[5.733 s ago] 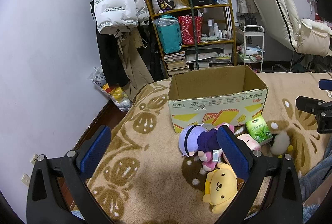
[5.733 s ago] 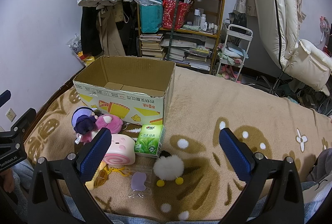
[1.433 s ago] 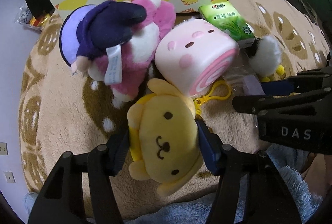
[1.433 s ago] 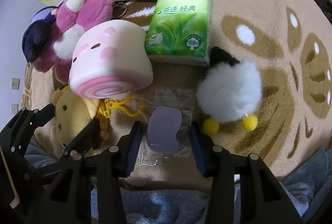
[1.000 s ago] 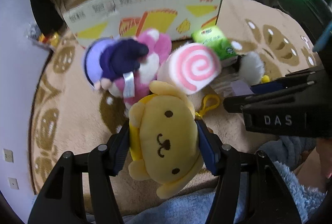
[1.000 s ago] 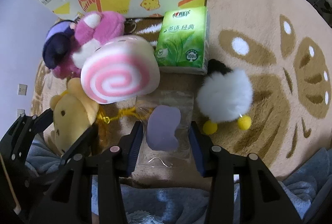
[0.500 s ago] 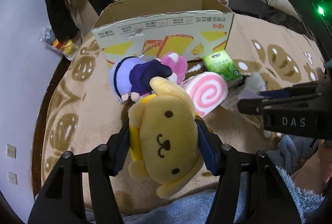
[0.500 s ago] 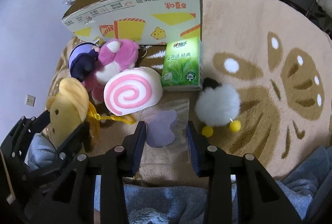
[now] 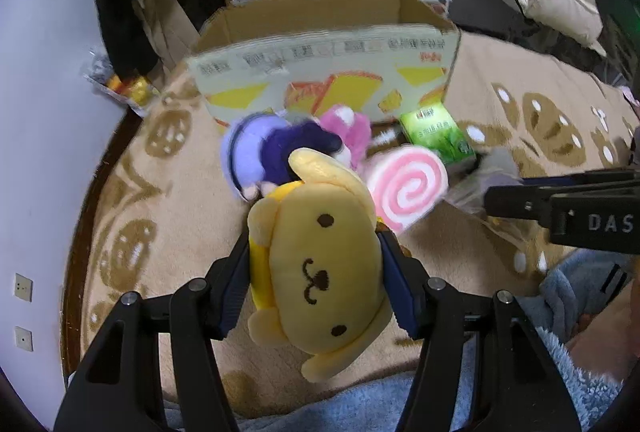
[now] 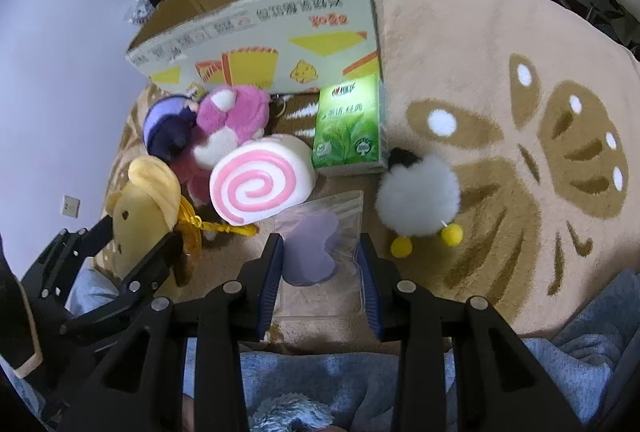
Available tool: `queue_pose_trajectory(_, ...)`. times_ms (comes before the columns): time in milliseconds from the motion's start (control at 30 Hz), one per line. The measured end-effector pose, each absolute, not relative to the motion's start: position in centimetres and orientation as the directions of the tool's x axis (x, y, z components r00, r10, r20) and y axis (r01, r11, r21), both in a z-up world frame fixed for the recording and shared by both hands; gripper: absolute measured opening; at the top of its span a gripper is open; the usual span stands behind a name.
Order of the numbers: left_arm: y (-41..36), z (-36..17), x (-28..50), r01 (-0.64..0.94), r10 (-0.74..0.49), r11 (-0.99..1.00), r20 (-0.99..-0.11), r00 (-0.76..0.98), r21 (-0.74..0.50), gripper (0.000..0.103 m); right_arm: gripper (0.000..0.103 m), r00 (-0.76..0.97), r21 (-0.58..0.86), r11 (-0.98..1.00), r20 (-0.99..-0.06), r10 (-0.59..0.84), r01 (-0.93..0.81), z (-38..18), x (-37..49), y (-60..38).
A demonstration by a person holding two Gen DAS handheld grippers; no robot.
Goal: Organize soft objects
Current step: 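Close the left tool on the yellow plush dog while the right tool grips the clear bag, then carry the yellow dog and clear bag into the box and open both tools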
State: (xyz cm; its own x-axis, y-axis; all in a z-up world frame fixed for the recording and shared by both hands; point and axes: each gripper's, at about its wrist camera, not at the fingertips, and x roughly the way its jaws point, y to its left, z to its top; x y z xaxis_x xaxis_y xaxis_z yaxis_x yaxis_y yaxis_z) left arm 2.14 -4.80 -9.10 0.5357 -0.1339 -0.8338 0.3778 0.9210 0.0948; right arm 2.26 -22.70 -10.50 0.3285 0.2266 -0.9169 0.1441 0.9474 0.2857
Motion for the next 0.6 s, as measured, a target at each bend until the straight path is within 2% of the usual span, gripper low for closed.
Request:
queue_pose_trajectory(200, -4.0, -6.3, 1.4, 0.341, -0.171, 0.937, -0.742, 0.648, 0.081, 0.06, 0.037, 0.447, 0.321, 0.942, -0.86, 0.247, 0.096, -7.2, 0.5, -23.0)
queue_pose_trajectory(433, -3.0, -5.2, 1.8, 0.321, -0.194, 0.946, -0.71, 0.677, 0.048, 0.06, 0.035, 0.528, 0.352, 0.936, -0.801, 0.282, 0.033, -5.6, 1.1, -21.4)
queue_pose_trajectory(600, -2.6, -3.9, 2.1, 0.295, -0.181, 0.954, -0.665, 0.724, 0.061, 0.06, 0.035, 0.628, 0.29, 0.957, -0.747, 0.216, 0.015, -4.4, 2.6, -19.5)
